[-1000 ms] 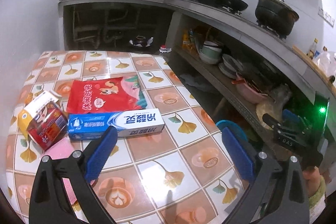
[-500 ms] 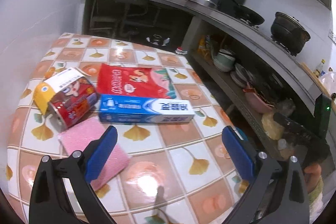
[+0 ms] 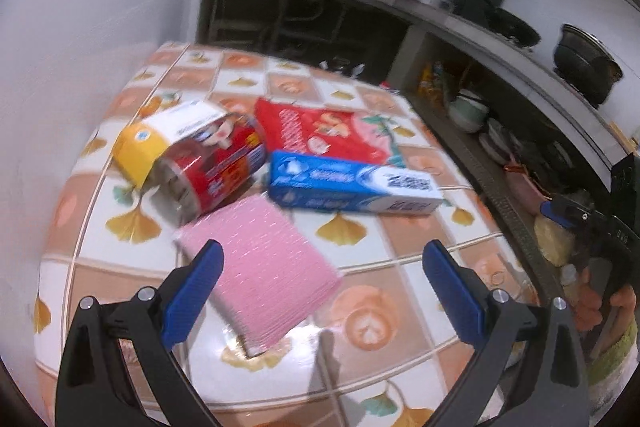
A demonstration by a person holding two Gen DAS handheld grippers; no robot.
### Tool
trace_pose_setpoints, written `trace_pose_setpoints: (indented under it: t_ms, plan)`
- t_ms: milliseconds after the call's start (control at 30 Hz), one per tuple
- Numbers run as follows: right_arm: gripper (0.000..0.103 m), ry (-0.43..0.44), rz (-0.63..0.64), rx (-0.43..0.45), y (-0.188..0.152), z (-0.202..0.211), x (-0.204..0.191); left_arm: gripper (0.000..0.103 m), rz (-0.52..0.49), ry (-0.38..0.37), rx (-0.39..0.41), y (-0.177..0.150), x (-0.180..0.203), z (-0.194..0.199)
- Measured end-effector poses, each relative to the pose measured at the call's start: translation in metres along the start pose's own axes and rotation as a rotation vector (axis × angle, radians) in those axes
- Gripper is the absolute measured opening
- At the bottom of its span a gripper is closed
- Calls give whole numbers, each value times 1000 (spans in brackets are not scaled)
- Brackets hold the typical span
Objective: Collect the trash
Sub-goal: 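Move both open tools back over the table toward the pink sponge and can, then grasp the blue toothpaste box with the right tool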
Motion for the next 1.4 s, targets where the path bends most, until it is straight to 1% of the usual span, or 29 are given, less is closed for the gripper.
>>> trace_pose_setpoints:
  t_ms: [33, 133, 200, 300, 367, 433, 500, 567, 633, 700, 867, 1033, 1200, 1267, 1333, 1367, 1400]
  plan:
    - [91, 6, 6, -6, 0, -4, -3, 97, 17, 16, -8, 0, -4, -3]
    - [91, 26, 24, -23, 1, -13, -16, 97, 115, 133, -57, 0, -27, -20]
    - [91, 31, 35, -30, 1, -18, -22, 97, 172, 171, -55, 3, -38, -29]
    - [91, 28, 57, -38, 2, -23, -30, 97, 200, 238, -72, 4, -46, -43]
    - [91, 30, 96, -36, 6, -26, -37, 97, 203, 264, -82, 4, -48, -51]
    - [91, 43, 178, -46, 12, -36, -48, 97, 212, 269, -88, 2, -50, -57]
    - [91, 40, 292, -56, 19, -51, -64, 97, 229, 257, -92, 1, -51, -62]
    - [91, 48, 378, -52, 24, -62, -78, 97, 220, 273, -81, 0, -51, -63]
    - [91, 78, 453, -58, 31, -75, -93, 97, 205, 278, -81, 0, -49, -65]
    - [91, 139, 518, -81, 39, -89, -108, 97, 175, 283, -86, -1, -46, -67]
    - [91, 140, 661, -139, 43, -125, -134, 97, 100, 306, -113, -5, -41, -70]
    - [91, 134, 723, -230, 34, -156, -141, 97, 75, 313, -113, -11, -43, -64]
    - [91, 117, 801, -263, 19, -164, -144, 97, 80, 301, -102, -15, -47, -54]
    - [91, 109, 837, -260, 12, -162, -147, 94, 82, 293, -95, -16, -48, -51]
    - [91, 115, 867, -258, 7, -157, -148, 87, 79, 293, -94, -18, -47, -48]
    - [91, 122, 880, -258, 4, -154, -149, 85, 76, 293, -95, -19, -46, -46]
    - [88, 124, 893, -256, 1, -150, -149, 82, 73, 291, -97, -20, -45, -45]
Point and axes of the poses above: each gripper's, at about its wrist camera, not at the fingertips, and z roughly against the way its jaws point, x to its right, y to its top, the point moved 2 cm from there along -z, roughly the way its jaws point, and after that the axes turned 13 degrees about -y, right-handed, at the moved point
